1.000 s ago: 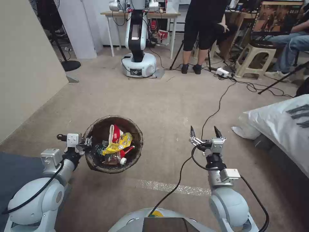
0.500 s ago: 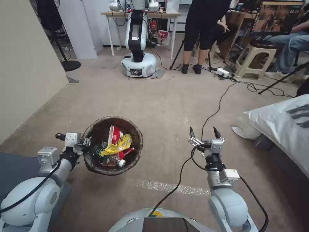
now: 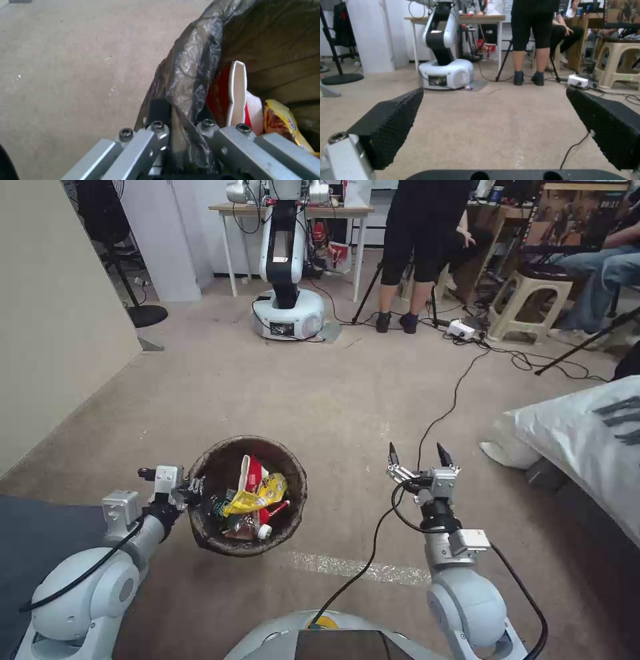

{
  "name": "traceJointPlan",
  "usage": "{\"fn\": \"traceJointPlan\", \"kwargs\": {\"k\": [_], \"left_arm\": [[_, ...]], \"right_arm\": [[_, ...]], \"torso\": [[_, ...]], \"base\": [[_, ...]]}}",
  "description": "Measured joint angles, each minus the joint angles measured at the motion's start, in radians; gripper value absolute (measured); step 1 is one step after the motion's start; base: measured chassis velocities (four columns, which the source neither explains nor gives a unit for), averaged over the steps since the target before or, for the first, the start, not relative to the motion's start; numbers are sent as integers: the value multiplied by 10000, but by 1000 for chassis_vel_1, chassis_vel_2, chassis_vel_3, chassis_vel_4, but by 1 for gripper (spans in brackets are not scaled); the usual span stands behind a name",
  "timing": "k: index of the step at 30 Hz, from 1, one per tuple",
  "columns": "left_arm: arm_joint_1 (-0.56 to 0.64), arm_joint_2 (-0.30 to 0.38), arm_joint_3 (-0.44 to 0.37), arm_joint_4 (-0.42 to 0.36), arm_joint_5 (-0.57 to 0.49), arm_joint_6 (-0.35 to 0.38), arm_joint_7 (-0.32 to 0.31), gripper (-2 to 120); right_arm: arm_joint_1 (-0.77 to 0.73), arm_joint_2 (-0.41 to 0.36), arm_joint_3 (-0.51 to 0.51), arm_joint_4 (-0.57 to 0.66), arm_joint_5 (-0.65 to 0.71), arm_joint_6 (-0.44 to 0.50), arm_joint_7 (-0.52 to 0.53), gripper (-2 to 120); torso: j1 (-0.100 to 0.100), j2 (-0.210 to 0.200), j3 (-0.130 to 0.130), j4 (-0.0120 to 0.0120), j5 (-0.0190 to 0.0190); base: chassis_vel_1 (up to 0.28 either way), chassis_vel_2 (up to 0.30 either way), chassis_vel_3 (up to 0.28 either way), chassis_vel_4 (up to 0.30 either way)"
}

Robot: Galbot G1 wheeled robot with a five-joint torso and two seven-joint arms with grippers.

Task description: Pick up the trash bin, then pick up the garbage from the floor and place it into the trash bin.

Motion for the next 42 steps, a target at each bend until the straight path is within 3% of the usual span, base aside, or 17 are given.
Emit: {"fn": "traceJointPlan", "kwargs": {"k": [42], "left_arm": [[-811, -453, 753, 2502, 204, -11, 39, 3]], "right_arm": [[634, -197, -289, -370, 252, -88, -44, 100]], "torso": [[0, 0, 0, 0, 0]], "base": [[0, 0, 0, 0]]}}
